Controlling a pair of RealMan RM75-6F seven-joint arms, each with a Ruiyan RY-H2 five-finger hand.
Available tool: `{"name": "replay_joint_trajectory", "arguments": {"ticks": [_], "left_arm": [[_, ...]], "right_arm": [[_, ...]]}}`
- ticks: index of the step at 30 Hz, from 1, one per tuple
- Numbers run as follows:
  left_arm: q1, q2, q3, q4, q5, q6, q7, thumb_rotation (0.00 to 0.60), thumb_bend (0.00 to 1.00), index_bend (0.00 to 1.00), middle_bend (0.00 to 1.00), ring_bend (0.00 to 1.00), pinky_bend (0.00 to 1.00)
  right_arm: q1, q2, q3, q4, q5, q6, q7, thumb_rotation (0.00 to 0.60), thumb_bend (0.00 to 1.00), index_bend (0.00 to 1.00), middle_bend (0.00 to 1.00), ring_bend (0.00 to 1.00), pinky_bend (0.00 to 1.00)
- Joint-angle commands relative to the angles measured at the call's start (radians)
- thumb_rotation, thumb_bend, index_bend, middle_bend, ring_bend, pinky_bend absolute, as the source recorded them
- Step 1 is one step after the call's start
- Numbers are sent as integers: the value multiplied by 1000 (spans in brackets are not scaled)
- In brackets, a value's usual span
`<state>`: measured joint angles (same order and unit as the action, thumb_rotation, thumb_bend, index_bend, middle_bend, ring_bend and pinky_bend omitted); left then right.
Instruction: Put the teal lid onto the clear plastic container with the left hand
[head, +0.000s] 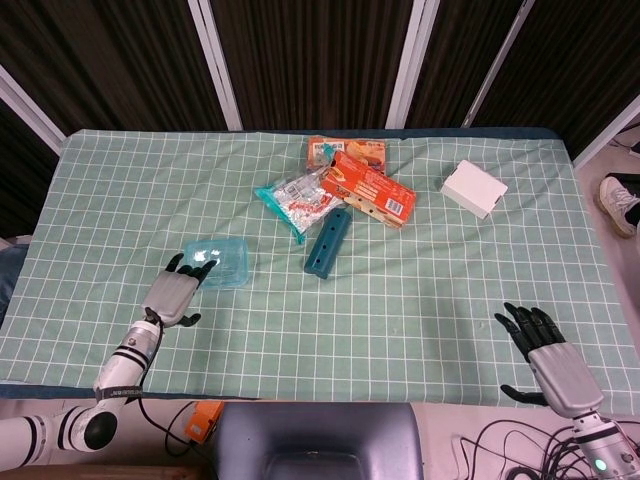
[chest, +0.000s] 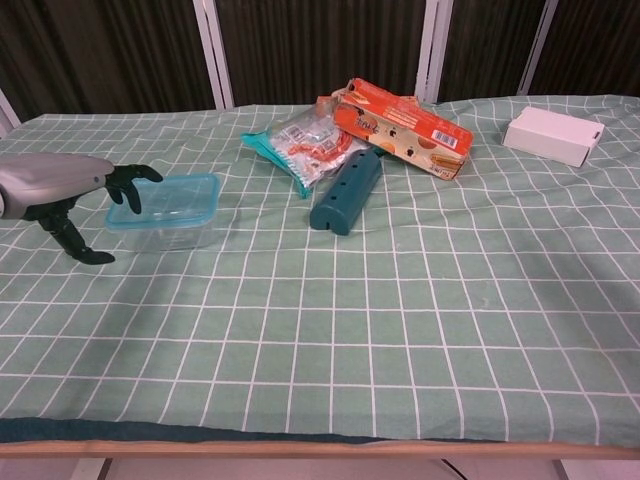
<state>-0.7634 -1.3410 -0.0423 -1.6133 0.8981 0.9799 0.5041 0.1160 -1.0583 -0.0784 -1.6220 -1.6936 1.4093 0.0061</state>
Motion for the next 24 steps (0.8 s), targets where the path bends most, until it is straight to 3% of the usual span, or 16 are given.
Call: {"name": "replay_joint_trajectory", "arguments": {"ticks": [1,24], "left_arm": [[1,0,1,4,-5,-4,4,600,226,0,258,226,0],[4,-27,2,44,-21,-39,17,600,229,0,265,232,0]], "right_arm": [[0,0,-1,-1,-1,0,-3,600,159,0,0,0,0],[2,1,-2,-3,-1,-6,-4,600,159,0,0,0,0]]}}
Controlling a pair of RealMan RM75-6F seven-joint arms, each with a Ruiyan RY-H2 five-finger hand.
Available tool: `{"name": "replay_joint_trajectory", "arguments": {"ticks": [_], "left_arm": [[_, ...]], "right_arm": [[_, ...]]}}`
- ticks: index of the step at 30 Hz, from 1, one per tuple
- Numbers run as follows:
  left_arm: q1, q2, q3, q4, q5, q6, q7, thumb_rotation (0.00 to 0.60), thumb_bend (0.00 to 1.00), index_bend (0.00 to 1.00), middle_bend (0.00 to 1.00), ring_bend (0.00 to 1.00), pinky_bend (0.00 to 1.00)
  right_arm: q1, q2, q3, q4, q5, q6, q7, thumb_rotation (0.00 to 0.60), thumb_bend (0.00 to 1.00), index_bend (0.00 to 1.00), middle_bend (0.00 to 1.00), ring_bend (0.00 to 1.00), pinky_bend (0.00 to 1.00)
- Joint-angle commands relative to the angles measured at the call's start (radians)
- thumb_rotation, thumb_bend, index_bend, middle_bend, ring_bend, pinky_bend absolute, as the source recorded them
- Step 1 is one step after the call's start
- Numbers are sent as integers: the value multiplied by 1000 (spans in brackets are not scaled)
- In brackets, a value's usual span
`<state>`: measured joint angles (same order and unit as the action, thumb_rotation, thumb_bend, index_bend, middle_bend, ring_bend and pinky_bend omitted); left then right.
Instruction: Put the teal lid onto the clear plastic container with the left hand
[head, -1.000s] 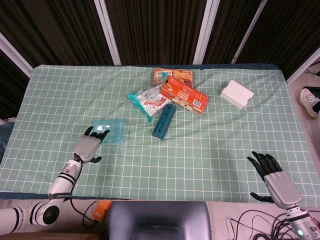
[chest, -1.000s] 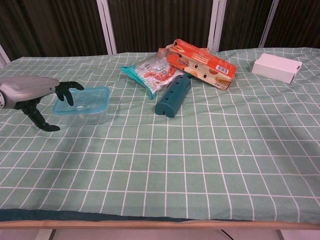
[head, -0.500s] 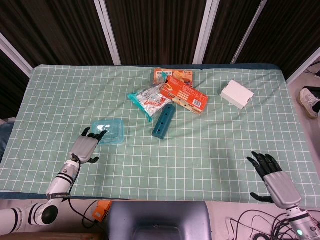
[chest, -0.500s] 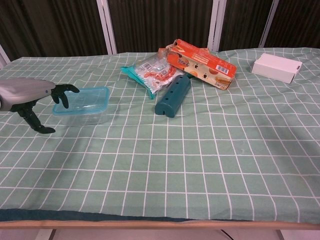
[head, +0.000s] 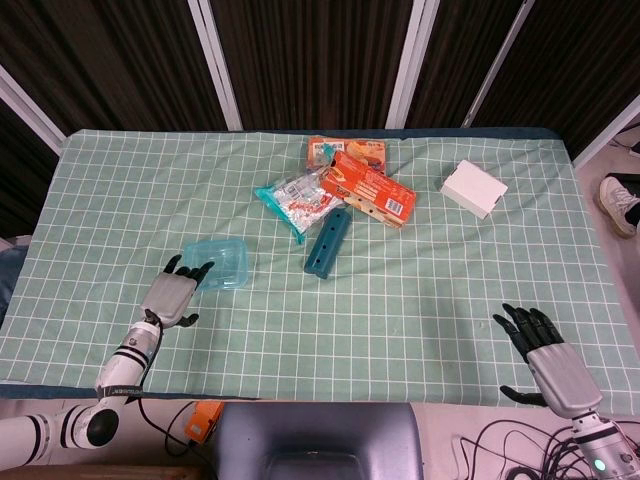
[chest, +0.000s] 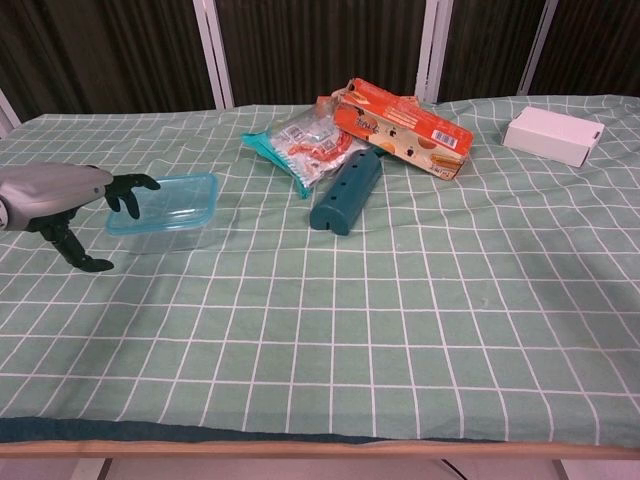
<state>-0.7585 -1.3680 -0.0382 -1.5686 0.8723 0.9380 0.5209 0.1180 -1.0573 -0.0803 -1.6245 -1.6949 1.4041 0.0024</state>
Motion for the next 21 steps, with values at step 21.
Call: {"name": "replay_joint_trajectory", "arguments": {"ticks": [21], "left_arm": [[-22,-34,-100,64,67,51,-45,600,234,0,233,127,0]], "right_arm": [[-5,7,-2,6,-10,18,22,600,159,0,0,0,0]]}}
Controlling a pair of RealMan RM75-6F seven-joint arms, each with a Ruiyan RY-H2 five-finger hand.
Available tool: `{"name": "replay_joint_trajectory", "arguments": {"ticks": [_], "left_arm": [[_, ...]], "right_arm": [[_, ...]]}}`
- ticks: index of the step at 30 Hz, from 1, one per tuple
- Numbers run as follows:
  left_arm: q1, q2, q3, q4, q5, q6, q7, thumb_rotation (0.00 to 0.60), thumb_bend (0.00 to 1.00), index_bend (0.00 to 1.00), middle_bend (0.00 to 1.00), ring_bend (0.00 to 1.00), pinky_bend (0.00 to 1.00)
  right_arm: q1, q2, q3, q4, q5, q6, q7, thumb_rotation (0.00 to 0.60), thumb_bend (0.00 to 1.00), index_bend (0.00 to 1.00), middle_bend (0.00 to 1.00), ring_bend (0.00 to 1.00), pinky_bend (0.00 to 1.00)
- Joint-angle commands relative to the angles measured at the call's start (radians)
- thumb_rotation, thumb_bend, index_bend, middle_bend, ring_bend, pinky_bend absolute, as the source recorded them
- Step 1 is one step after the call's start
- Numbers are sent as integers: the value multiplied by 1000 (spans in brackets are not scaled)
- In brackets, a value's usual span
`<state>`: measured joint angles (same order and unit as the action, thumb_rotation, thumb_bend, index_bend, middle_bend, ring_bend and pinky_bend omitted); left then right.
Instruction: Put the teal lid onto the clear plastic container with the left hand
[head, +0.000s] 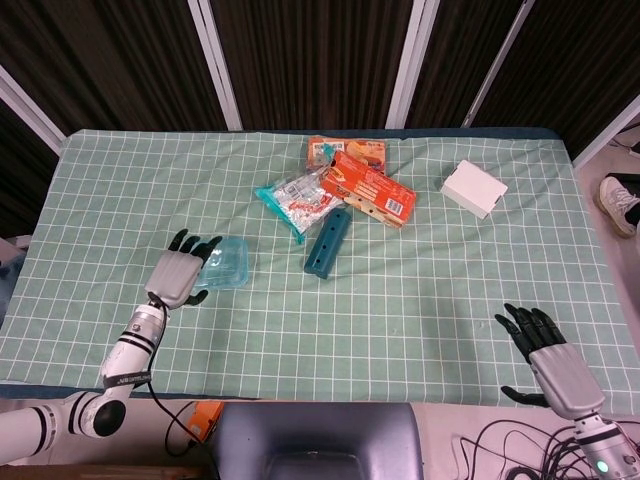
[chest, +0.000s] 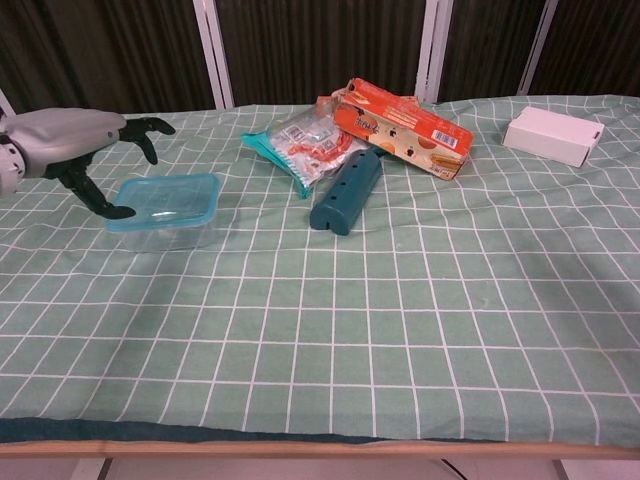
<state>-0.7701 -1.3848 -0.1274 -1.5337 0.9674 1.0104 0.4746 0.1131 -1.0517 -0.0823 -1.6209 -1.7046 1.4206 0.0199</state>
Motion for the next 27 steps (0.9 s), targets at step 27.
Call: {"name": "replay_joint_trajectory", "arguments": {"ticks": [27], "left_arm": [[-79,-64,-9,130,-214,-124,79,600,324,0,231,123,0]], "right_arm": [[0,6,0,5,-1,2,20,600,159,0,0,0,0]]}}
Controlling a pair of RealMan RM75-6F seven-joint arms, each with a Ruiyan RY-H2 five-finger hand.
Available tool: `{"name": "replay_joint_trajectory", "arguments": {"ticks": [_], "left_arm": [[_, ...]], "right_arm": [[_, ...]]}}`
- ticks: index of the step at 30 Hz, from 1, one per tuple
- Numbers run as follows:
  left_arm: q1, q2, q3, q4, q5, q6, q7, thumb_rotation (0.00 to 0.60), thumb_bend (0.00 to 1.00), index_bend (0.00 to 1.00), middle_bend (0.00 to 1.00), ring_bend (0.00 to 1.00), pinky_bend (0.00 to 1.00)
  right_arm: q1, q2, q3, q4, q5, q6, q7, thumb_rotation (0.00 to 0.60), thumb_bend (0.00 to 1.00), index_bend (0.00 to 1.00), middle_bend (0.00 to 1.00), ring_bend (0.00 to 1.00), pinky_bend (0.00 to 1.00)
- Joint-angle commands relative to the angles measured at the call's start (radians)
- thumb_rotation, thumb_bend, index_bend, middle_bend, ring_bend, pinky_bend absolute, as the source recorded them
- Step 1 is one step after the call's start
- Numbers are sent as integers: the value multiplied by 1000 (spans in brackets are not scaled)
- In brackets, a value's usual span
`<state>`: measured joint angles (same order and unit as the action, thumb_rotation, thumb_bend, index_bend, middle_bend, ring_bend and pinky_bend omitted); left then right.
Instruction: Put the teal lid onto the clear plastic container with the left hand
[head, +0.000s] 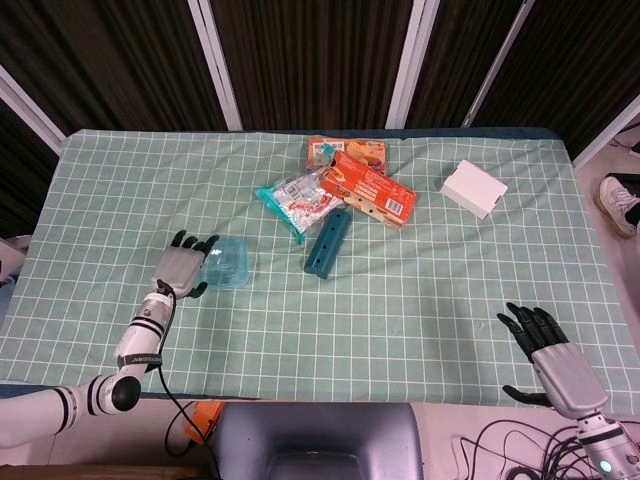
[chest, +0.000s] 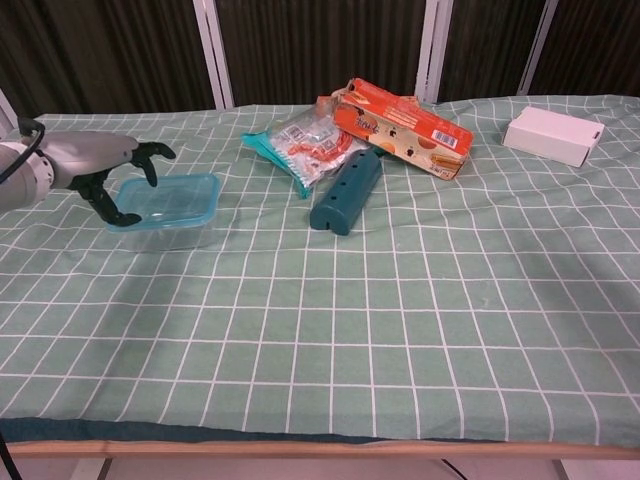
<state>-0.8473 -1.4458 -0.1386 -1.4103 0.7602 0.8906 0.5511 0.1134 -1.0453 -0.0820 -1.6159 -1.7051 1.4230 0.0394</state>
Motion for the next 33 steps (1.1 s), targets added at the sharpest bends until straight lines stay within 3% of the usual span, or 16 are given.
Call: {"name": "replay_joint_trajectory", "arguments": {"ticks": [1,33], "left_arm": [[-2,-4,3,9,-8,-5,2,600,325,0,231,122,0],[-12,-23,28,47,-43,-24,16,600,326,0,229,120,0]], "right_arm": [[0,0,-1,0,-1,-1,0,600,159,0,0,0,0],[2,-1,2,-1,4,-6,-3,600,159,0,0,0,0]]}}
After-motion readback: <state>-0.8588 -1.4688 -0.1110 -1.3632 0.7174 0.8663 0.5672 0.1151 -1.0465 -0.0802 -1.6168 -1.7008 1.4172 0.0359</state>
